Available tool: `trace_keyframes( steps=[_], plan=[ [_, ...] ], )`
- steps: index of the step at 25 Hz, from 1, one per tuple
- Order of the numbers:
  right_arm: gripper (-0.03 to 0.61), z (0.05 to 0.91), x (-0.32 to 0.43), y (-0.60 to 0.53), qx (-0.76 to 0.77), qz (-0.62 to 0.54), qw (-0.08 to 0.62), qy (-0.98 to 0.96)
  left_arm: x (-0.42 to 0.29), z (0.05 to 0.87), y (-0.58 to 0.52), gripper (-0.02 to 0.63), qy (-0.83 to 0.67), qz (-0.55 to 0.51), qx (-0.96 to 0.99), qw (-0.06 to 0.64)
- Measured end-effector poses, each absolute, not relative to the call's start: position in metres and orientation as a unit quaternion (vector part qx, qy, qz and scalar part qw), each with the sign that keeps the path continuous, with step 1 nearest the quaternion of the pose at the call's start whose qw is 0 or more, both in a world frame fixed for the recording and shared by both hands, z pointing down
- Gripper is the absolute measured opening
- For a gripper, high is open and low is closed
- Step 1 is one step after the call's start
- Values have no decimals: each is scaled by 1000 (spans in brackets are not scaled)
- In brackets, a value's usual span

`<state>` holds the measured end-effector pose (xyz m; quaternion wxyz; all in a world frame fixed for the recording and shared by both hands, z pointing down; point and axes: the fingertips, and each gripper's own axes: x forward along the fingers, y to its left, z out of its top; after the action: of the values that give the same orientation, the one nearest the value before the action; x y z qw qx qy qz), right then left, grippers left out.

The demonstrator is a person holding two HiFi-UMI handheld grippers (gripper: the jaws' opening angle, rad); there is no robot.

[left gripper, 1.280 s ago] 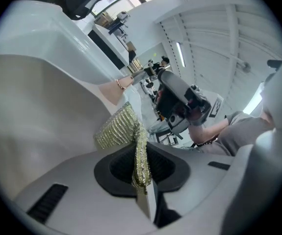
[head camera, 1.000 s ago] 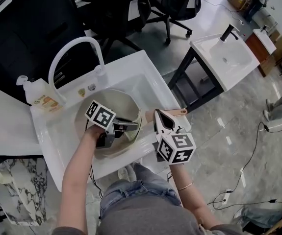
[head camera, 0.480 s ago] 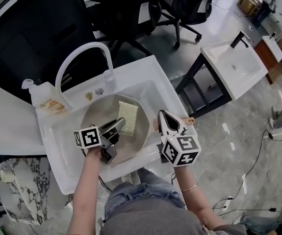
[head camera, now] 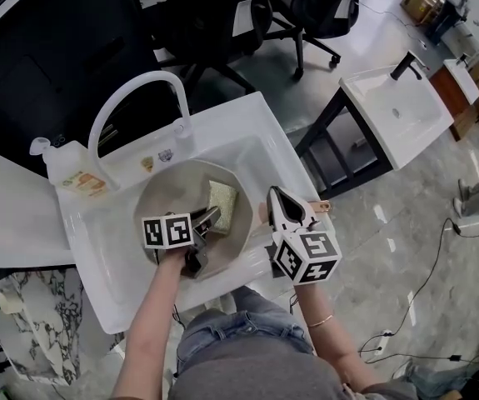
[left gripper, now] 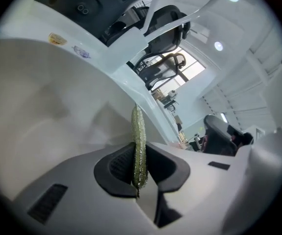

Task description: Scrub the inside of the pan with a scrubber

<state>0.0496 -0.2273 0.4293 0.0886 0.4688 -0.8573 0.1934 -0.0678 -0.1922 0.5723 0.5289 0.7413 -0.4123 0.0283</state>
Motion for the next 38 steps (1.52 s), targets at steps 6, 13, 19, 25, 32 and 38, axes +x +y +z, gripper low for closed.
trace_keyframes(
  steps=[6,13,19,25,32,38],
  plan=[
    [11,431,49,-231,473,192,91,-855,-76,618,-184,57,-461,197,711,493],
    [11,428,53,-235,482,190,88,-851,-85,628,-197,57,-487,322,707,400],
    [11,429,53,-234,481,190,91,-851,-117,631,-214,57,-518,374,692,337],
    [11,430,55,-234,481,190,93,-851,-149,625,-218,57,-542,422,666,292],
    [11,433,54,-232,478,191,96,-852,-180,622,-218,57,-554,477,629,266],
    [11,429,54,-229,478,188,93,-853,-202,609,-220,57,-547,564,593,175]
  ],
)
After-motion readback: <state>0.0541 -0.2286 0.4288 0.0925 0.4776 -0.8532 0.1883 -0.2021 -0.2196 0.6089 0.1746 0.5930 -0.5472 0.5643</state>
